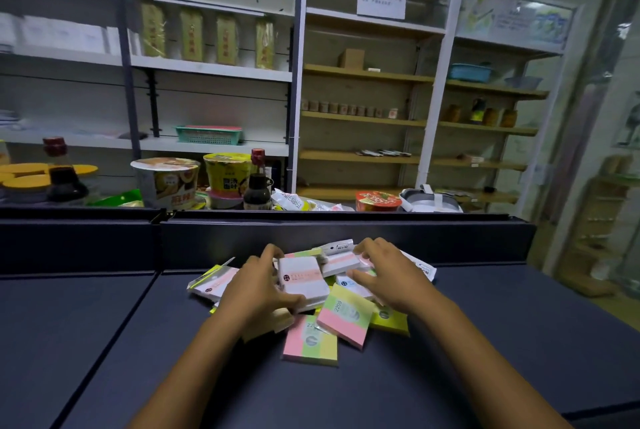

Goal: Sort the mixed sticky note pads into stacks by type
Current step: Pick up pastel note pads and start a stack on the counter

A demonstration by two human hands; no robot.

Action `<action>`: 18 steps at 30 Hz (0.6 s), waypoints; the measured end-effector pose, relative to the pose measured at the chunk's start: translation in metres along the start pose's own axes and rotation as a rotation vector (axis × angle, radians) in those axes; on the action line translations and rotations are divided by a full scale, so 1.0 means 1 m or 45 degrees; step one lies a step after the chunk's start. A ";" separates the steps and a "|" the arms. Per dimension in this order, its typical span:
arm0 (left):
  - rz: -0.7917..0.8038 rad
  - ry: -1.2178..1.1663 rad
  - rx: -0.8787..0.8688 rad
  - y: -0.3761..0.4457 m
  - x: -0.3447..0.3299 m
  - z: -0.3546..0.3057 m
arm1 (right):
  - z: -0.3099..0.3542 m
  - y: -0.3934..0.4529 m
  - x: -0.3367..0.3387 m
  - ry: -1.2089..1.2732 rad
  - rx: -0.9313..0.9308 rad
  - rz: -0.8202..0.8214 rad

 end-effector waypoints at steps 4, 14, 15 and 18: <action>-0.060 -0.285 -0.024 0.006 0.013 0.001 | 0.009 0.007 -0.007 0.047 0.012 -0.001; -0.305 -1.086 0.258 0.019 0.047 0.022 | 0.030 0.024 -0.030 0.137 -0.037 0.034; -0.329 -1.110 0.266 0.019 0.048 0.024 | 0.031 0.025 -0.032 0.141 -0.046 0.038; -0.374 -1.131 0.253 0.020 0.051 0.025 | 0.033 0.027 -0.038 0.155 -0.075 0.040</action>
Point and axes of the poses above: each hand's wrist, its own y-axis towards the middle knuckle, its own x-axis out of the back of the hand, z = x × y, the point moved 7 cm from there along y, towards the middle knuckle, and after that the axes turned 15 degrees about -z, right-handed, at the moved point
